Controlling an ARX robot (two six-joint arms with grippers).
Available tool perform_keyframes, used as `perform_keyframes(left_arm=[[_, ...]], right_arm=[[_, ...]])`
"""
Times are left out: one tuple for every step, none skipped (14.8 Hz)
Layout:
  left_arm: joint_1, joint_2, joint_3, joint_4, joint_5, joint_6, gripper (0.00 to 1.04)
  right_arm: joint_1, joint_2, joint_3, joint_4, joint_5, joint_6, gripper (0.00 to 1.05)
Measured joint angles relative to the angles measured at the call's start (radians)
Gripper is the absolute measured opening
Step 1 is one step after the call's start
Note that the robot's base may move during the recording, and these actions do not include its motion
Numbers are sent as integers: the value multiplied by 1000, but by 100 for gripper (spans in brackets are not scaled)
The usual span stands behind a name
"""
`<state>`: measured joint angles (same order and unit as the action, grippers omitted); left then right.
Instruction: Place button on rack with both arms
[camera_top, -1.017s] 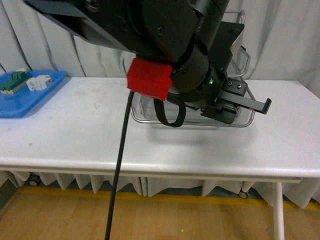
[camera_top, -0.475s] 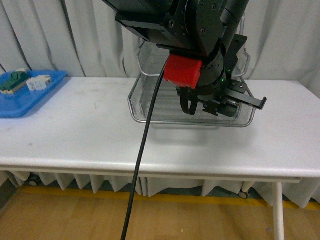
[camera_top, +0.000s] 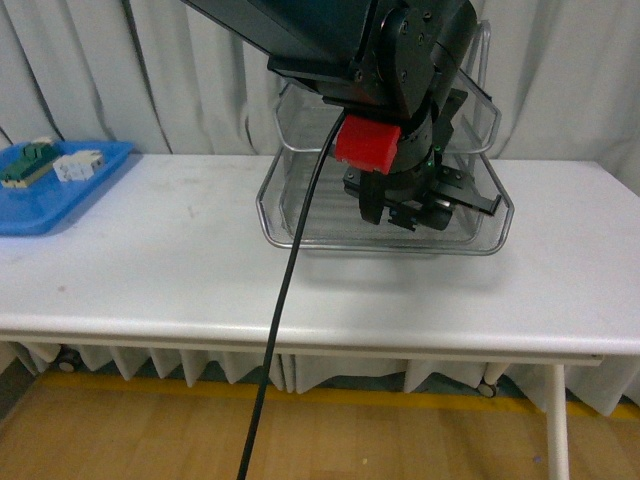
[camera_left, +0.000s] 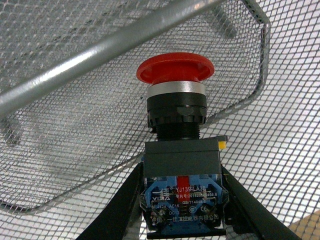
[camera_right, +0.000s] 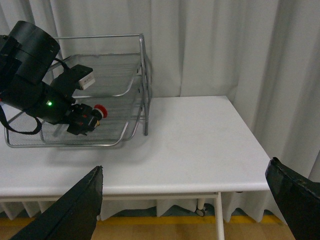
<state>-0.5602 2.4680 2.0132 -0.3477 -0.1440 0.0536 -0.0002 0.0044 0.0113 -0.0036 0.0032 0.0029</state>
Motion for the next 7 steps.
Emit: perform_keyframes(left_arm=[[0, 18, 33, -7, -6, -2, 37], [2, 22, 41, -14, -6, -7, 37], [3, 24, 46, -23, -5, -12, 50], [6, 25, 48, -19, 1, -16, 62], [8, 25, 48, -12, 3, -19, 71], [11, 24, 40, 4, 11, -21, 82], [17, 3, -2, 22, 26, -24, 96]], right_arm=[[0, 0, 0, 0, 0, 0, 98], [0, 0, 0, 0, 0, 0, 98], [0, 0, 0, 0, 0, 0, 98], [0, 0, 0, 0, 0, 0, 98], [0, 0, 0, 0, 0, 0, 98], [0, 0, 0, 0, 0, 0, 98], [0, 0, 0, 0, 0, 0, 98]])
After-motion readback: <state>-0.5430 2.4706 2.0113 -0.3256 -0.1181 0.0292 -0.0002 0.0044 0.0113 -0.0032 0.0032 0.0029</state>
